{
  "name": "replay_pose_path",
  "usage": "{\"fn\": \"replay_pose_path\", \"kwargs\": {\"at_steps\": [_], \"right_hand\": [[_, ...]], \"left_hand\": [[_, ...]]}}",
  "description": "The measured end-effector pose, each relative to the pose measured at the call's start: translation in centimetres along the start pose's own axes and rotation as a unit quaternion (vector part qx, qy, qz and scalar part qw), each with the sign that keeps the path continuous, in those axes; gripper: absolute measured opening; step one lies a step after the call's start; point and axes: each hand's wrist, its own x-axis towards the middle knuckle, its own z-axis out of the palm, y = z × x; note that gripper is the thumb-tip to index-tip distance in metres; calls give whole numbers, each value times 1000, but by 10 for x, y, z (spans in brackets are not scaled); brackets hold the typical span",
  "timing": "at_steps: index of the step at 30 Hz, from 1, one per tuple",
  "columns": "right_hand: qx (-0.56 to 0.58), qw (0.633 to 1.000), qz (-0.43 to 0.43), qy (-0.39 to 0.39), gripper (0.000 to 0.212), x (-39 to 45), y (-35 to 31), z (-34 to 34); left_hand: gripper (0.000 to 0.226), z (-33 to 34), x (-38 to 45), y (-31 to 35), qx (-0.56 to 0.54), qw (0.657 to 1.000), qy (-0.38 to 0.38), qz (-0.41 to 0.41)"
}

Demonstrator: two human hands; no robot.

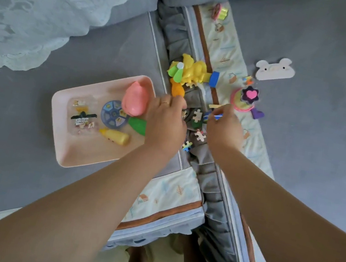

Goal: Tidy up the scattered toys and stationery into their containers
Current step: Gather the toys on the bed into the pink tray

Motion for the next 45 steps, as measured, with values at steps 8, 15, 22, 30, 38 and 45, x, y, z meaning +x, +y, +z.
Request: {"fn": "replay_pose_path", "kwargs": {"at_steps": [8,15,22,30,38,45], "right_hand": [[30,994,63,87,53,49,44,-31],[-69,996,-11,53,77,83,49,-38],[-102,994,-39,19,41,100,45,-38],[3,1000,25,1,49,83,44,-55],[-74,996,21,-32,49,82,26,-49],[-107,991,73,-32,39,78,22,-33]], "left_hand": [[87,58,27,60,61,973,-198,97],[78,87,38,72,124,963,-204,122],[71,89,39,73,105,967,-210,97],[68,52,34,68,94,977,-184,59],[71,25,33,42,91,976,-194,41],[74,19,25,20,61,977,-198,39]]}}
